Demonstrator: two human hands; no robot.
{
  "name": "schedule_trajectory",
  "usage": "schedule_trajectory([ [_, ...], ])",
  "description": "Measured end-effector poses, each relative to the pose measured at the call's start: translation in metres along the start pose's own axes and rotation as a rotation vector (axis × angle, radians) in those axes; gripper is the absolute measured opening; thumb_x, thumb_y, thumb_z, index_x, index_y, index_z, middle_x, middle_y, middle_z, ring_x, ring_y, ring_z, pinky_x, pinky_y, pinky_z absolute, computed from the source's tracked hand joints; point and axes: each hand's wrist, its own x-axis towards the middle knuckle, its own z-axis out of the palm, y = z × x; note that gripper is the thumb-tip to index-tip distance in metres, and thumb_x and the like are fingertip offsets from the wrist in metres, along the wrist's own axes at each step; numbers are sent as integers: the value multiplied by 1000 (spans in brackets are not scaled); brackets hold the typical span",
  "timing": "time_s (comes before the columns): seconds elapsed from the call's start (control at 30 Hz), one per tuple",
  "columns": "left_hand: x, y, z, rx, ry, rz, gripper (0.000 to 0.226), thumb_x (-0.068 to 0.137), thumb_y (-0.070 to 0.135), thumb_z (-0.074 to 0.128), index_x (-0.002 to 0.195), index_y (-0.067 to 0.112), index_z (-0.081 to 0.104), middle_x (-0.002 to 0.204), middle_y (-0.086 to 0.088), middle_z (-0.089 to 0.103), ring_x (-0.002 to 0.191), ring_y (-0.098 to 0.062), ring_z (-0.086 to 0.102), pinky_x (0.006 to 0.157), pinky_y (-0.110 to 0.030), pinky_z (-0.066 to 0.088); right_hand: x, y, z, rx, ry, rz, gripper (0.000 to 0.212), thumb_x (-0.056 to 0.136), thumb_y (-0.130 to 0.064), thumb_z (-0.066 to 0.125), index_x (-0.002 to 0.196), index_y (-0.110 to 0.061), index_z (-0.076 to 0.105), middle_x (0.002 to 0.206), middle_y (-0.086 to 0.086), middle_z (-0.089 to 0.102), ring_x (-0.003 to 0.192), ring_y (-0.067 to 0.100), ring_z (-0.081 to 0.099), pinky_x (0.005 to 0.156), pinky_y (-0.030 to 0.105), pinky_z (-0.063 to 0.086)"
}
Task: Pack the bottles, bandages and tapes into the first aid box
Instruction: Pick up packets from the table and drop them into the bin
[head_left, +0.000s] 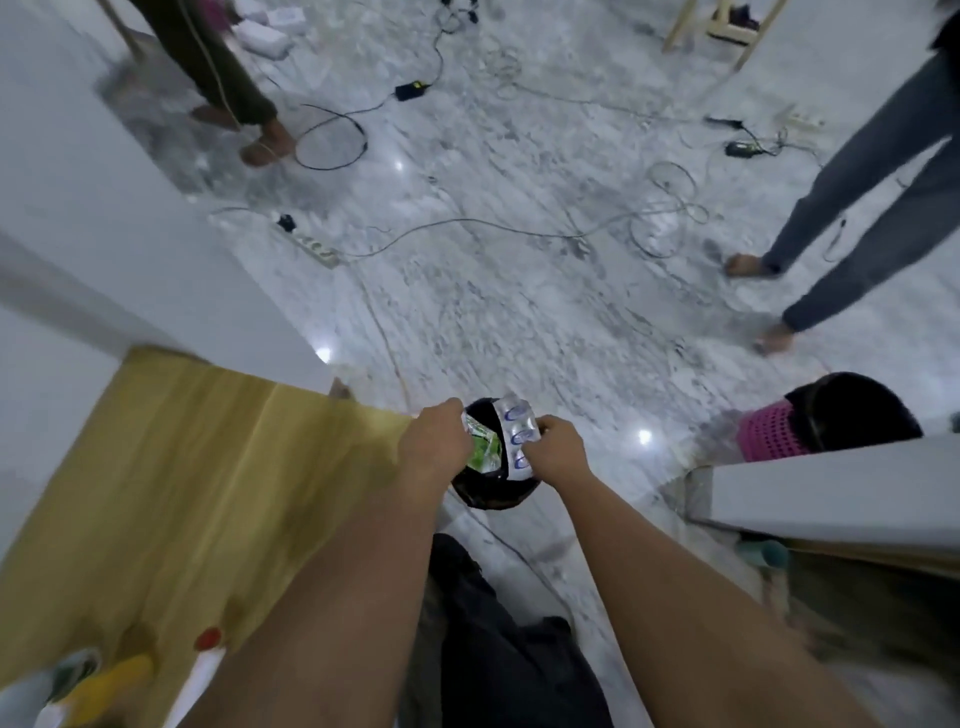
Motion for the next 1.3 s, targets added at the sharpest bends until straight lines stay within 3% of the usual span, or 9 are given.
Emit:
schedule_trajectory([
  [0.17,22,28,23,-71,-60,14,53,93,25,62,143,14,46,123,-12,64,106,-33,63,73,-34,46,29,8,-11,-41,-49,39,41,90,-3,58,131,-1,61,116,19,69,84,29,61,68,31,45],
  [0.3,20,20,30,-42,-87,11,44,91,21,59,133,12,50,115,-12,65,97,-30,63,62,-33,40,35,14,-10,-114,-80,55,48,89,-6,58,137,-8,58,113,12,67,87,26,62,67,30,47],
  [0.47,0,-4,11,-30,-56,-55,46,95,28,59,137,12,49,104,-6,66,90,-22,62,64,-34,47,17,2,3,-207,-137,2,57,92,-12,59,148,-11,49,144,12,57,123,29,59,94,36,53],
  [0.6,-24,-28,-20,-37,12,-123,50,97,32,58,143,15,47,112,-3,65,94,-23,62,65,-32,45,-7,-26,25,-278,-165,-96,53,96,-19,60,148,-11,51,118,11,69,84,22,61,82,34,53],
  [0.77,-72,-71,-75,-163,143,-201,61,95,36,56,153,24,41,148,-2,52,127,-24,55,86,-32,45,-65,-81,61,-291,-148,-304,40,97,-19,57,136,-11,59,115,13,73,100,28,68,83,33,51],
  [0.87,-112,-91,-110,-194,277,-218,45,92,33,56,136,22,56,131,3,60,118,-21,59,78,-29,41,-98,-113,81,-309,-126,-413,42,94,-20,55,136,-15,61,107,4,70,77,14,61,65,27,47],
  [0.97,-165,-123,-148,-223,418,-226,48,93,33,56,139,20,54,136,1,59,121,-21,58,82,-30,41,-138,-152,109,-323,-83,-555,40,93,-19,56,132,-17,64,113,3,70,70,5,55,57,24,43],
  [1.13,-261,-189,-204,-210,661,-311,55,94,36,57,147,22,50,139,-2,60,124,-24,58,92,-36,48,-223,-219,164,-320,-123,-840,36,91,-19,55,125,-19,68,117,-1,71,97,19,66,82,32,55],
  [1.3,-361,-270,-219,-202,809,-481,51,95,40,59,143,24,54,137,0,62,126,-22,58,99,-37,49,-310,-257,236,-340,-232,-1125,31,91,-21,59,119,-22,71,112,-7,73,102,17,68,89,32,53],
])
